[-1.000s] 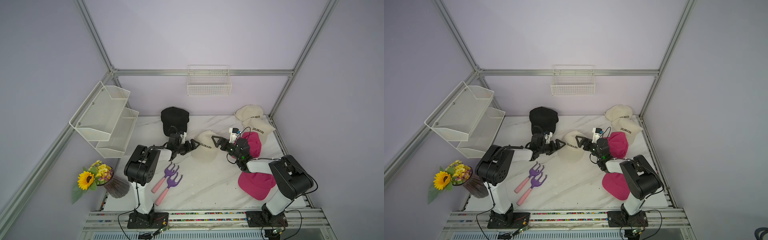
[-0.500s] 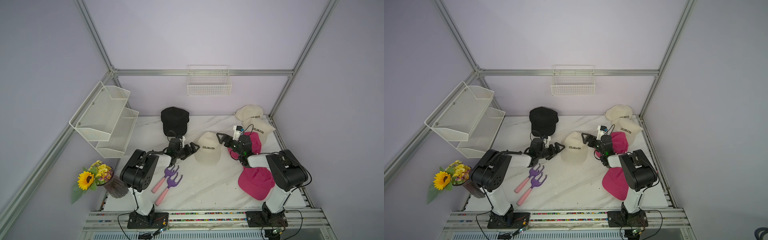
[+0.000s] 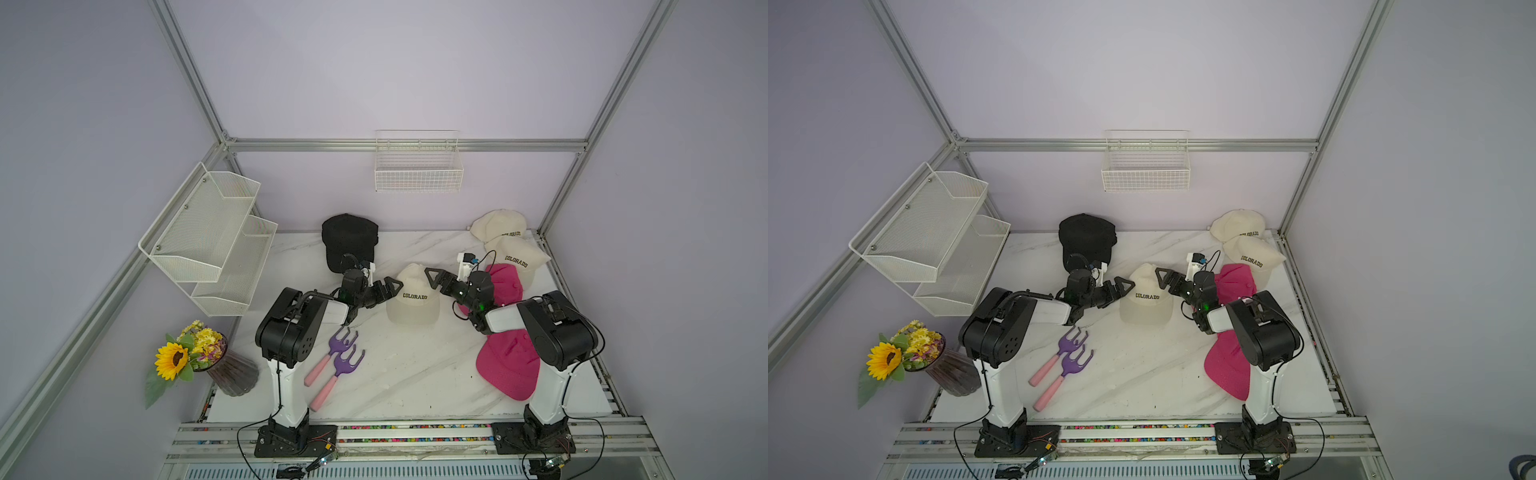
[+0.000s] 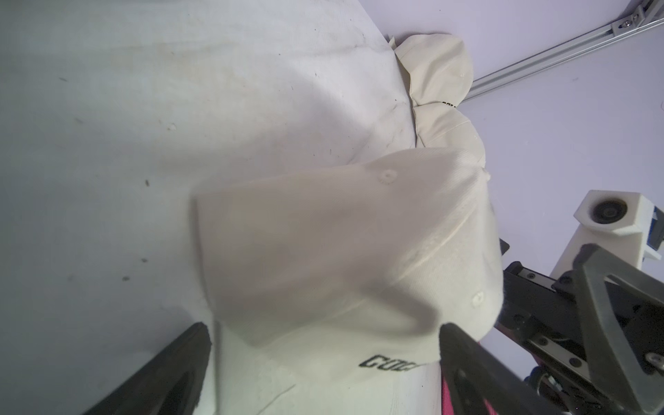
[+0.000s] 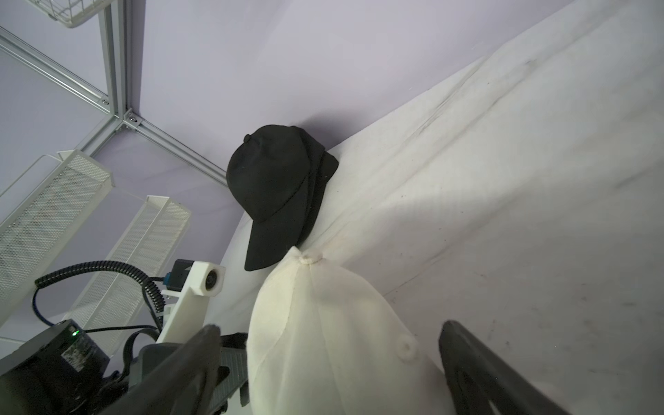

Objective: Stack the baseball caps by color
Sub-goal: Place the baseball cap at the center of the board, then move the baseball cap to the center of the board.

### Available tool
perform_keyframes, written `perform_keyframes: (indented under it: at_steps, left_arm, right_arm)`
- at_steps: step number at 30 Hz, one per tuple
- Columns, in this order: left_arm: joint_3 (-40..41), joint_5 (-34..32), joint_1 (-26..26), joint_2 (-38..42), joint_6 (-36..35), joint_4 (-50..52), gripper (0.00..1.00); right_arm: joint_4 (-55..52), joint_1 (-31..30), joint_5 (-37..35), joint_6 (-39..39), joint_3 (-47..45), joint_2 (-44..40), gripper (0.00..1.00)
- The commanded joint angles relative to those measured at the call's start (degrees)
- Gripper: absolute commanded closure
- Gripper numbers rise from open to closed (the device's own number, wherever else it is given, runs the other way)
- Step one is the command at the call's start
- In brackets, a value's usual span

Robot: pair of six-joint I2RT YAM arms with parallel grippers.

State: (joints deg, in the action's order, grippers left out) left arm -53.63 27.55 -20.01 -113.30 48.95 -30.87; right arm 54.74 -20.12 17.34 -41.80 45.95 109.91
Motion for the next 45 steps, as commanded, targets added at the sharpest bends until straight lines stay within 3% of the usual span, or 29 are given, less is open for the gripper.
perform_keyframes:
  at_steps: [1, 6, 9, 17, 22, 25, 30, 37, 45]
  left_arm:
    - [0.9, 1.5, -0.9, -1.7, 1.4, -0.8, 0.0]
    - [0.3, 1.6, -0.8, -1.7, 1.4, -0.8, 0.0]
    - [1.3, -0.2, -0.4, 0.5, 1.3, 0.0, 0.0]
    - [4.2, -4.0, 1.9, 7.4, -0.1, 3.5, 0.0]
    - [2.9, -4.6, 1.9, 10.1, -1.0, 6.0, 0.0]
    - [1.5, -5.1, 2.0, 11.1, -1.8, 8.1, 0.0]
    - [-2.0, -6.9, 2.0, 11.5, -2.2, 13.2, 0.0]
    - [-1.1, -4.8, 2.0, 12.0, -3.2, 9.6, 0.0]
    - [-3.1, -5.7, 2.0, 11.9, -4.1, 10.8, 0.0]
  right_arm:
    - [6.6, -2.5, -1.1, -3.4, 2.5, 0.7, 0.03]
    - [9.2, -4.2, -1.0, -5.7, 2.9, 1.0, 0.03]
    - [4.4, -2.4, -5.0, -1.8, 2.5, -2.6, 0.03]
    - [-15.3, 14.6, -9.8, 13.3, 3.0, -13.6, 0.03]
    - [-26.8, 25.1, -13.8, 26.4, 8.0, -15.4, 0.03]
    - [-32.3, 31.0, -13.1, 30.6, 12.3, -13.3, 0.04]
    - [-40.4, 34.7, -16.4, 39.3, 21.6, -6.0, 0.06]
    - [-51.7, 37.0, -14.0, 55.5, 36.2, 3.3, 0.03]
    - [-61.9, 37.2, -14.8, 65.0, 48.6, 12.4, 0.03]
